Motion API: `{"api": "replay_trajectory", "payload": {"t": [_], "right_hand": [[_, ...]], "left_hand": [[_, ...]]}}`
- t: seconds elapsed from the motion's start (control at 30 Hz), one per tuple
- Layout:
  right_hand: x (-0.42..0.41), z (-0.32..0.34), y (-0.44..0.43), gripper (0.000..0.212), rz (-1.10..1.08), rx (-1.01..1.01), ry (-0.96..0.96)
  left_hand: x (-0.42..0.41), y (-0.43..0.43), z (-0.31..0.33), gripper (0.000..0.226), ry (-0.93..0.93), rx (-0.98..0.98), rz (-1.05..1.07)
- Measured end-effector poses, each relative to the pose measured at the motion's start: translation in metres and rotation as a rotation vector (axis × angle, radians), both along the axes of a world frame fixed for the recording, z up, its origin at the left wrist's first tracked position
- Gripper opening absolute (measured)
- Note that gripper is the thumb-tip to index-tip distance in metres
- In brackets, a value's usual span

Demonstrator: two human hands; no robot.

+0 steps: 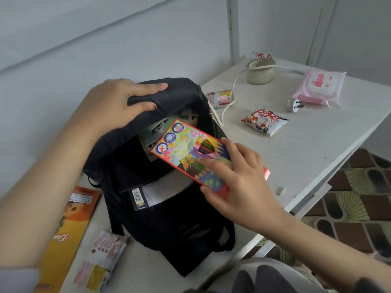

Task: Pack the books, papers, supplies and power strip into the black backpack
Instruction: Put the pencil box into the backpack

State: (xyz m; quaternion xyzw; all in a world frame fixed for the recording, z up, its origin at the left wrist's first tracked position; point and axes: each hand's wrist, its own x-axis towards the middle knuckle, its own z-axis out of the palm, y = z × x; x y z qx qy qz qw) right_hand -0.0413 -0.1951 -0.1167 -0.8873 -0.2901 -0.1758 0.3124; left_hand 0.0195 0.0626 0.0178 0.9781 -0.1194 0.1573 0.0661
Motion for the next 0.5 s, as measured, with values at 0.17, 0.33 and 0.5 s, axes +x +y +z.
{"api": "replay_trajectory", "payload": {"t": [0.17, 0.33, 0.5], "right_hand": [[0.022, 0.018, 0.037, 0.050, -0.100, -0.107, 0.036], [0.036, 0.026, 0.070, 0.048, -0.131, -0.260, 0.056], [0.038, 0.027, 0.085, 0.063, -0.069, -0.324, 0.064]], "left_hand": [[-0.009, -0.002, -0.001, 0.042, -0.053, 0.081, -0.021], [-0.017, 0.000, -0.004, 0.041, -0.074, 0.088, 0.000], [-0.021, 0.001, -0.004, 0.041, -0.072, 0.080, 0.018]]}}
